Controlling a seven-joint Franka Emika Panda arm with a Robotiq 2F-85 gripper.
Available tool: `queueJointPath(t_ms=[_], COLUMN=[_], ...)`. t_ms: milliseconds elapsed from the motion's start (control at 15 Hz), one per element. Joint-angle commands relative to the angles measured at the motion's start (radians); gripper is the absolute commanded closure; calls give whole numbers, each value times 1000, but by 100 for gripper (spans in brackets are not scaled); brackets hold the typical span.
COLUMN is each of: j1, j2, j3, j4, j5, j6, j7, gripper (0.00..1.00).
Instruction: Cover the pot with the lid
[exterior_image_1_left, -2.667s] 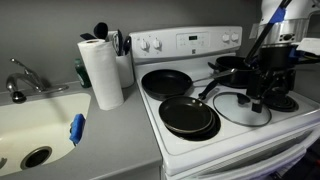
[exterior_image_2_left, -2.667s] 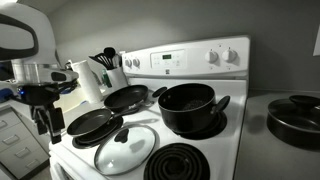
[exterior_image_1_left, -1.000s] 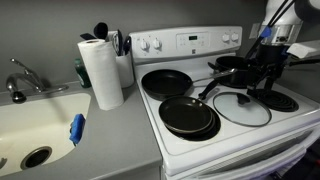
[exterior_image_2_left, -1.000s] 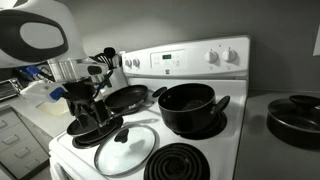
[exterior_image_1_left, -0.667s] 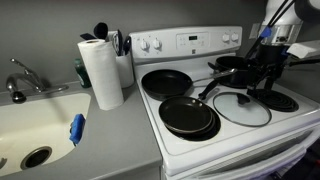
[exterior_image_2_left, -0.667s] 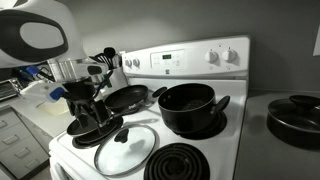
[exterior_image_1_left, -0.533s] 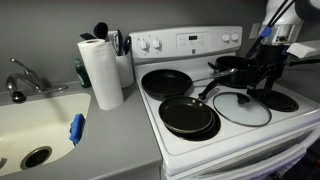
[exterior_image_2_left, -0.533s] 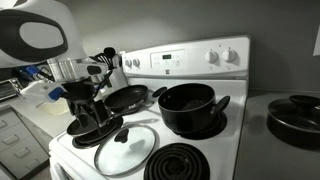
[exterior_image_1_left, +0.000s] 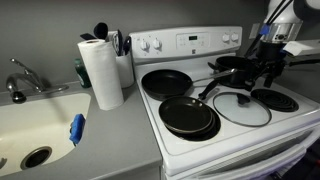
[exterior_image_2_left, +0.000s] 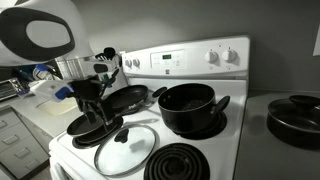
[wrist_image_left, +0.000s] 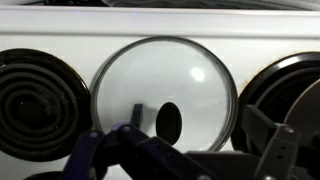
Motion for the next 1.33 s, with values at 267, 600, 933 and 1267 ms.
queueJointPath(t_ms=[267, 600, 933, 1267], j1=[-33, -45, -32, -44], j2=[167, 281, 349, 341], j3=[-20, -26, -38, -39], j4=[38, 78, 130, 144], j5=[-33, -116, -35, -72], j6=[114, 204, 188, 138], j7=[-32, -17, -16, 69], gripper=[0, 0, 0, 0])
